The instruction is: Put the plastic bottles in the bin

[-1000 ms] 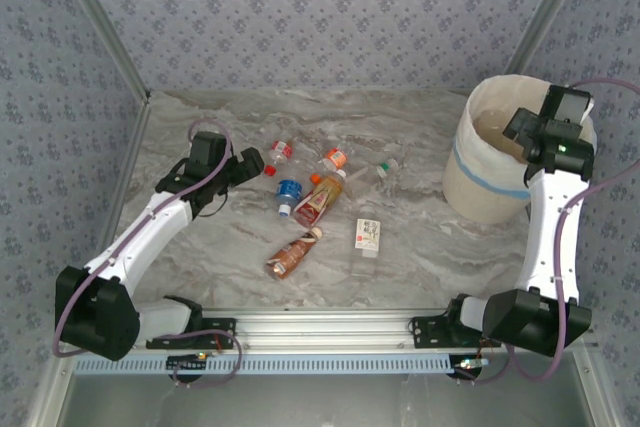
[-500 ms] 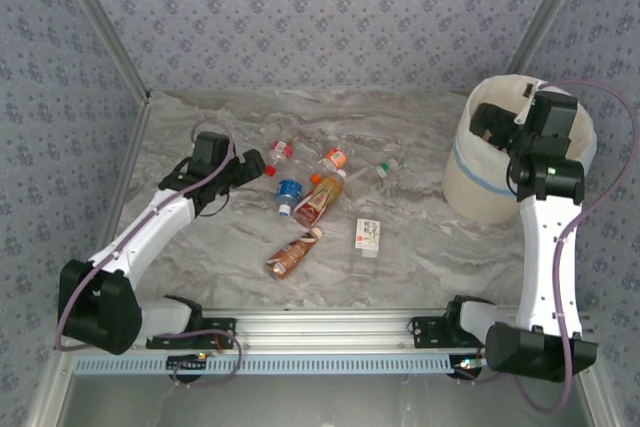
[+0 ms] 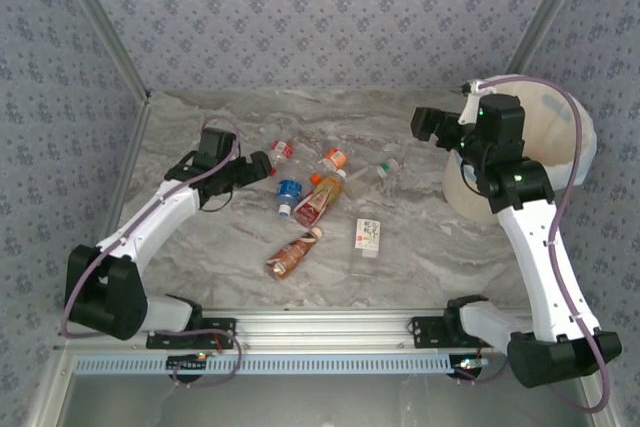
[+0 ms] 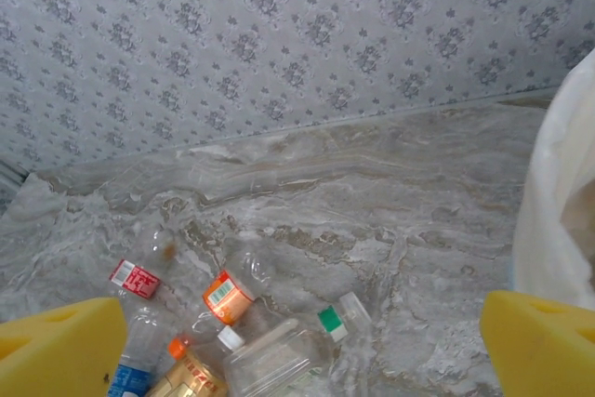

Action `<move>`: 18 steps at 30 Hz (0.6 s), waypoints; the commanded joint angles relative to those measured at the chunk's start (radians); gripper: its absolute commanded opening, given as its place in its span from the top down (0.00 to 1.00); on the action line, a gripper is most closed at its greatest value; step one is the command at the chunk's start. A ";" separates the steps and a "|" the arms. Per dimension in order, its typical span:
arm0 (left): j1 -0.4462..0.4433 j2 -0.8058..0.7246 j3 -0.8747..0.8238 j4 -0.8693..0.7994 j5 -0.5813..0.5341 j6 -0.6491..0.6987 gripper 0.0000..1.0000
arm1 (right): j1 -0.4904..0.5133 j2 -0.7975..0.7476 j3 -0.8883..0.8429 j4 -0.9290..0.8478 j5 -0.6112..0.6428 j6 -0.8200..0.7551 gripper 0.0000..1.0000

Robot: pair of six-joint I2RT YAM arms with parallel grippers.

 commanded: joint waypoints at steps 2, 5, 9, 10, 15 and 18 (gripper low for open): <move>-0.006 0.050 0.053 -0.078 0.055 0.081 0.01 | 0.046 -0.021 -0.023 0.031 0.081 0.033 0.00; -0.024 0.097 0.065 -0.086 0.048 0.109 0.01 | 0.059 -0.025 -0.046 0.043 0.142 0.070 0.00; -0.031 0.169 0.098 -0.097 0.024 0.130 0.00 | 0.061 -0.028 -0.062 0.042 0.158 0.094 0.00; -0.030 0.183 0.105 -0.084 0.020 0.124 0.01 | 0.060 -0.029 -0.063 0.041 0.158 0.097 0.00; -0.028 0.288 0.188 -0.009 0.004 0.189 0.06 | 0.062 -0.044 -0.076 0.041 0.170 0.111 0.00; -0.018 0.400 0.268 -0.006 -0.037 0.241 0.19 | 0.063 -0.053 -0.076 0.032 0.174 0.112 0.00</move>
